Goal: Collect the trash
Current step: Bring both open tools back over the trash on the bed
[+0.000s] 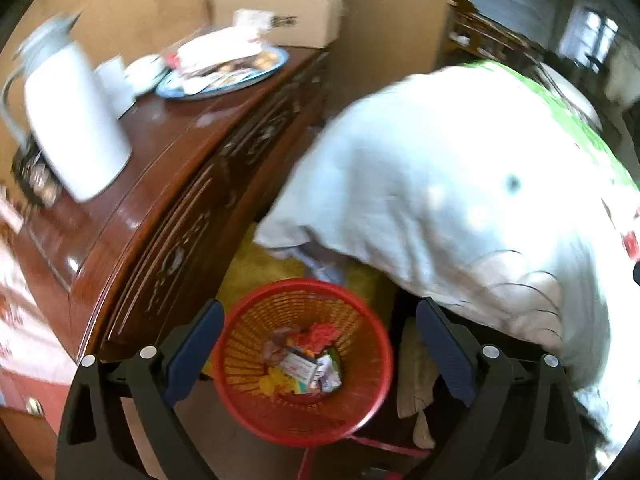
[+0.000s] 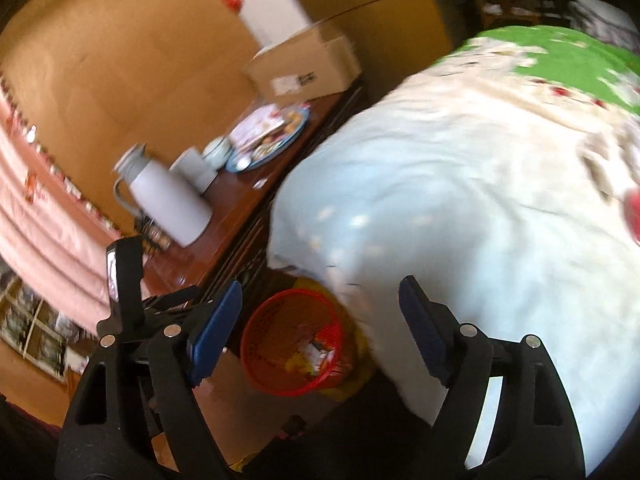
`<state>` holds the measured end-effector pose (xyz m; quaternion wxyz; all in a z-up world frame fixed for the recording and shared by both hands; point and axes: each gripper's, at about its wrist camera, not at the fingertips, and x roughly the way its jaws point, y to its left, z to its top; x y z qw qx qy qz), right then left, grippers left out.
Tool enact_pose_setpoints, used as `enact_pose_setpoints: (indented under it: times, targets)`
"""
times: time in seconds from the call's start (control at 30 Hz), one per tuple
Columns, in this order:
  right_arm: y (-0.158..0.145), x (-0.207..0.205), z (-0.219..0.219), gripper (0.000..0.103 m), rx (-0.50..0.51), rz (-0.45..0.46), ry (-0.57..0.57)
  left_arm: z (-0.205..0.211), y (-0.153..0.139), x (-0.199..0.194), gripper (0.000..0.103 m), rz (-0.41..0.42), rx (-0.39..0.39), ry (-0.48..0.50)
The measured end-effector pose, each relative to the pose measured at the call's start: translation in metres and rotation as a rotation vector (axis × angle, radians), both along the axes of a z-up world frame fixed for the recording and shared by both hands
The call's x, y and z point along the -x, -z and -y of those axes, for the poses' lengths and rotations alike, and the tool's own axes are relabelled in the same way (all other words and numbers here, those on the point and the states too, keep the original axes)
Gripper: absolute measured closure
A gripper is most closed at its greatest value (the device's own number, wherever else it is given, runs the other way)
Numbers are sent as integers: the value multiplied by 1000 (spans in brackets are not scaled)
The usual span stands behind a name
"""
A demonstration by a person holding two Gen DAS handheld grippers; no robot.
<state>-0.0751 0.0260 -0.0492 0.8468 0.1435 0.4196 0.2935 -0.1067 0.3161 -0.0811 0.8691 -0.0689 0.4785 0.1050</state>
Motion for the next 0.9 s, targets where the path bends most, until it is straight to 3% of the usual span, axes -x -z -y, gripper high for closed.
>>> enact_pose_setpoints:
  times: [0.27,0.57,0.77,0.9]
  targets:
    - [2,17,119,24,-1,45,266,109,-16,-27,7,7,-65,213]
    - [11,49,246,24,117,95,594,239,-19,-64,7,8,-109,455]
    - [23,63,297,24,188,93,730,293,-13,-83,7,-4,-138,545]
    - [31,58,309,24,223,84,757,314,-9,-93,7,-16,-140,566]
